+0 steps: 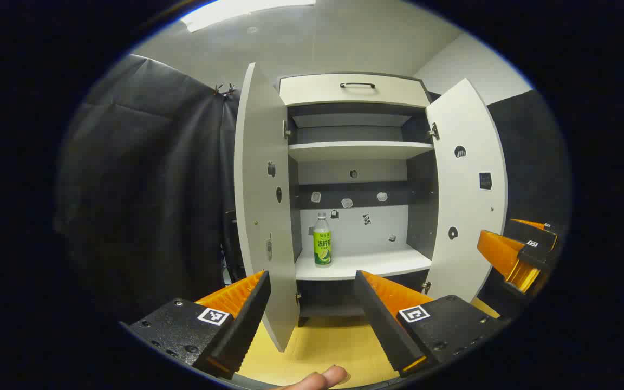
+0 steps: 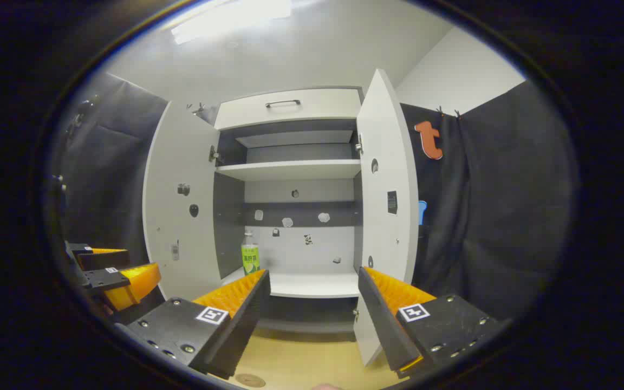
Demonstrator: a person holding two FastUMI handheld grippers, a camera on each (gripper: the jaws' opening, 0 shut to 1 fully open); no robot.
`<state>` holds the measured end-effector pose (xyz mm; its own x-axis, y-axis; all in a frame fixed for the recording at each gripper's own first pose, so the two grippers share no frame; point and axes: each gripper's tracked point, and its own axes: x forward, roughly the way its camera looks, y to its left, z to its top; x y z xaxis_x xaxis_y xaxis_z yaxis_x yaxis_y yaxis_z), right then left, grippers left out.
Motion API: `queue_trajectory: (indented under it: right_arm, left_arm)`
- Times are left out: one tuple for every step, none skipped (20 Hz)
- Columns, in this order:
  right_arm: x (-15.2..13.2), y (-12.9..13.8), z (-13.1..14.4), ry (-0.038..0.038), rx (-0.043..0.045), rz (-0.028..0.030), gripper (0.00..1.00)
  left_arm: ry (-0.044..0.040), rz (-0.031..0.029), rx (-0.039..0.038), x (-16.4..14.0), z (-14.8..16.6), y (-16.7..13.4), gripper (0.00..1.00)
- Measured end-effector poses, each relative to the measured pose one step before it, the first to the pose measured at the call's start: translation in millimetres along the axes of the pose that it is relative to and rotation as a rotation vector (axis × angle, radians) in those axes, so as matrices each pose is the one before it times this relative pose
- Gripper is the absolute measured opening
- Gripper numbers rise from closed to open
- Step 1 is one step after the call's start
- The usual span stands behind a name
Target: Grasp the bottle in the cabinet with the left hand and place it on the coaster, then close the right door with the right hand and the left door with the left hand.
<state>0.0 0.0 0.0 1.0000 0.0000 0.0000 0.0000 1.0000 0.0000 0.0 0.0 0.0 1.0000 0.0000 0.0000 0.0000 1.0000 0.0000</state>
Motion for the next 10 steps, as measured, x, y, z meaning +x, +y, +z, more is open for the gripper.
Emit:
queue_trajectory:
  right_arm:
    - [1.01,0.74,-0.64,0.00035,-0.00428,0.00084,0.99]
    - [1.85,0.21,1.75,-0.00023,-0.00145,-0.00213,0.99]
    - [2.42,-0.37,0.91,-0.00090,0.00232,-0.00436,0.99]
    - [2.93,0.42,1.17,-0.00137,0.00251,-0.00310,0.99]
    - [3.57,0.49,0.36,0.00036,0.00221,-0.00463,0.98]
    - [3.60,0.54,0.57,0.00203,0.00152,-0.00438,0.98]
    - [4.46,1.33,0.01,0.00244,-0.00036,-0.00245,0.98]
    - [4.29,0.89,0.32,0.00015,-0.00227,-0.00261,0.98]
    - [5.17,0.34,-0.21,-0.00105,-0.00372,-0.00479,0.98]
    - [4.38,1.95,0.11,-0.00082,-0.00292,-0.00163,0.98]
  left_arm:
    - [0.00389,-0.00196,0.00088,2.24,1.01,1.00,0.98]
    - [0.00117,-0.00488,0.00050,3.57,0.83,-0.66,0.98]
    - [0.00120,-0.00194,-0.00040,5.00,1.69,1.38,0.98]
    - [-0.00192,0.00185,-0.00268,5.69,1.37,2.88,0.98]
    - [-0.00184,-0.00270,-0.00284,6.06,2.01,1.48,0.98]
    - [0.00151,0.00052,-0.00148,5.40,-0.15,1.87,0.98]
    - [-0.00231,0.00024,-0.00569,7.05,1.00,2.72,0.98]
    - [-0.00357,-0.00561,-0.00363,6.45,0.66,0.88,1.00]
    - [0.00052,-0.00184,-0.00064,7.85,-0.35,1.40,0.98]
    - [0.00038,-0.00183,0.00205,7.91,-1.49,1.58,0.98]
